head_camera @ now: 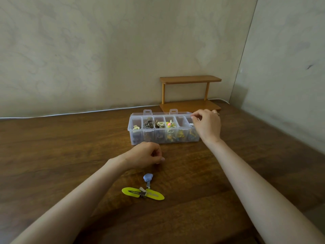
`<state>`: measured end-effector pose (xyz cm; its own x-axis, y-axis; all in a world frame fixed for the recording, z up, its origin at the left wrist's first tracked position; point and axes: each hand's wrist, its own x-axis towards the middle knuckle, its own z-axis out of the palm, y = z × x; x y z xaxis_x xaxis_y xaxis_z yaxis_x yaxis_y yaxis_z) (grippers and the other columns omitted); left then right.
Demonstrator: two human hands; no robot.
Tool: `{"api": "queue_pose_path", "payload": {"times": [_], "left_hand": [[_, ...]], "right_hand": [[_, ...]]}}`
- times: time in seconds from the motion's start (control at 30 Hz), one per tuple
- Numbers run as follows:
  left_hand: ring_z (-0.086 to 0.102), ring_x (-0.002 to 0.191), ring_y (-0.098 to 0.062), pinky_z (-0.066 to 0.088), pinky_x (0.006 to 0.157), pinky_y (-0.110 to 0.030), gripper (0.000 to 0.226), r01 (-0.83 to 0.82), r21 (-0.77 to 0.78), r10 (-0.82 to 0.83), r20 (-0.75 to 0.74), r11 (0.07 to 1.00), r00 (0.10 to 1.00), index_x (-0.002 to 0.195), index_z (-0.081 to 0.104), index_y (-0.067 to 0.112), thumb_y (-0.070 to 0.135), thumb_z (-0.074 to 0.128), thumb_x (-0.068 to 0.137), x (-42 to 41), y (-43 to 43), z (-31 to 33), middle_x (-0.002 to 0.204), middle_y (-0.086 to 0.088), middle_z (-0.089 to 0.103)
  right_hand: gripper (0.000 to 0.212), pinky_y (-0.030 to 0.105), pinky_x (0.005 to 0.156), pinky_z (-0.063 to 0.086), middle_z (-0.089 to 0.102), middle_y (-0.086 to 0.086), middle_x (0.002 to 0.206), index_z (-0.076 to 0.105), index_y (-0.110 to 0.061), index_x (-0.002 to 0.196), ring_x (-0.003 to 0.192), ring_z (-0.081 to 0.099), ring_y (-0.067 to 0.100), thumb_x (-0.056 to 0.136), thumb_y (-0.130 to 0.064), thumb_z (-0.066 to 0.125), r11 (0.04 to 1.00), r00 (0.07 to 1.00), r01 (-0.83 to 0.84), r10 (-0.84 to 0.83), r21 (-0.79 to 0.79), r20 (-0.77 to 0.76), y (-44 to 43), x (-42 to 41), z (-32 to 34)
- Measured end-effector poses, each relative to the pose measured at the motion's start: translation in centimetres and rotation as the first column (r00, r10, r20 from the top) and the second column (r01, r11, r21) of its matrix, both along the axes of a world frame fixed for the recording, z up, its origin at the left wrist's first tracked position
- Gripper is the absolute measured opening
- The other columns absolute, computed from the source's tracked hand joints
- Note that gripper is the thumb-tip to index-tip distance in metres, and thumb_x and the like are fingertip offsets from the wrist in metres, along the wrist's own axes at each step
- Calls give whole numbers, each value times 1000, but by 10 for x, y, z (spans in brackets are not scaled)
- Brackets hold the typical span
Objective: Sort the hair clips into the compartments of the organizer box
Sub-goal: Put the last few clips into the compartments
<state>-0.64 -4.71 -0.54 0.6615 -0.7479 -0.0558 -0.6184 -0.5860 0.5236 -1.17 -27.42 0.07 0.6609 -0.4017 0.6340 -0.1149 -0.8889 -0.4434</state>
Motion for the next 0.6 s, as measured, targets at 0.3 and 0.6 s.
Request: {"api": "queue_pose_path", "payload": {"times": [0.3,0.6], "left_hand": [[55,54,-4,45,52,-14,14,-220,-358,127,-266,907,955,88,53,11,23,48,94,-4,-2,8,70,-1,59],[65,64,-8,53,58,-16,8,-414,-507,-1,-633,756,774,86,59,4,12,56,87,2,5,8,71,-5,67]], "right_hand": [[12,15,68,46,63,-9,86,69,-20,98,76,56,1,86,-17,66,726,789,-543,613,421,-39,54,-43,11],[19,30,82,54,69,2,95,69,-18,94,92,65,15,79,-9,73,546,665,-653,745,525,52,65,-43,-15]]}}
